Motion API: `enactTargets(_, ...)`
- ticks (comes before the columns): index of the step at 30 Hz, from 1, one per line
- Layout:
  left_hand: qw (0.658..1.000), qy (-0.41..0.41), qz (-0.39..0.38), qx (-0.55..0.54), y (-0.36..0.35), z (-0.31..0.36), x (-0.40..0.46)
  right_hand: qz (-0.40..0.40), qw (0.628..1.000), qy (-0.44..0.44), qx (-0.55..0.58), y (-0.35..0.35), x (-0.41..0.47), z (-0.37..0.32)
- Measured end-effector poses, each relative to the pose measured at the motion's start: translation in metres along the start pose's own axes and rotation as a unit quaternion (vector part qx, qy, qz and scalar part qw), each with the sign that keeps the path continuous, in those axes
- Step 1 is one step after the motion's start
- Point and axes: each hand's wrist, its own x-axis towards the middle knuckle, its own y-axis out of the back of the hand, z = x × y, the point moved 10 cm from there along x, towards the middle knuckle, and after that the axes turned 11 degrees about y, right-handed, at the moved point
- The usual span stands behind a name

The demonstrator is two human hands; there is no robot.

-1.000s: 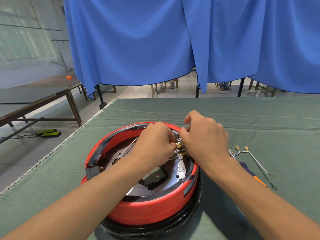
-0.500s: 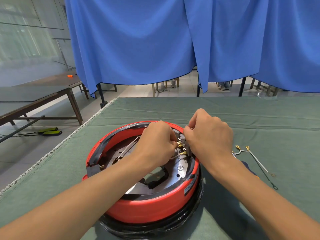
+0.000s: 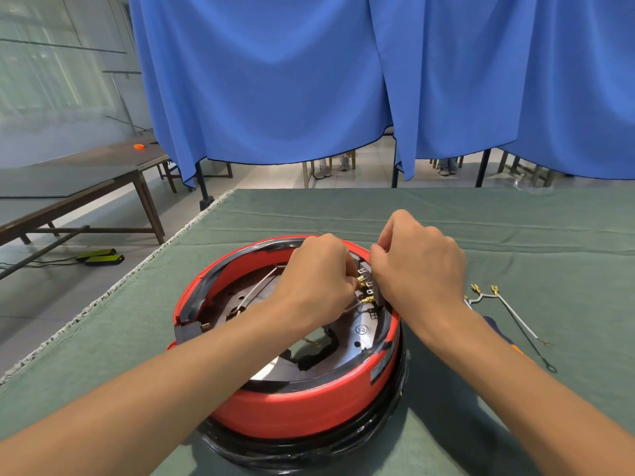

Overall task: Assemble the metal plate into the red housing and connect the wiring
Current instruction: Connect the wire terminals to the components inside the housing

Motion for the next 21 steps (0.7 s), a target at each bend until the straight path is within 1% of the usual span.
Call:
enactTargets(4, 1.0, 0.01, -0.011, -0.013, 0.0, -0.003, 0.004, 0.002, 1.0, -0.012, 0.019, -0.001, -0.001, 0.004)
enactTargets(15, 1.0, -0.009, -0.001, -0.01, -0.002, 0.0, 0.0, 0.014, 0.999, -0.026, 0.029, 0.0, -0.002, 0.009)
enactTargets(19, 1.0, -0.003, -0.008, -0.007, -0.002, -0.001, 0.001, 0.013, 0.998, -0.037, 0.041, 0.0, -0.003, 0.013)
enactTargets(21, 1.0, 0.007, -0.014, -0.023, 0.0, -0.003, 0.001, 0.012, 0.998, -0.038, 0.04, -0.001, -0.003, 0.014)
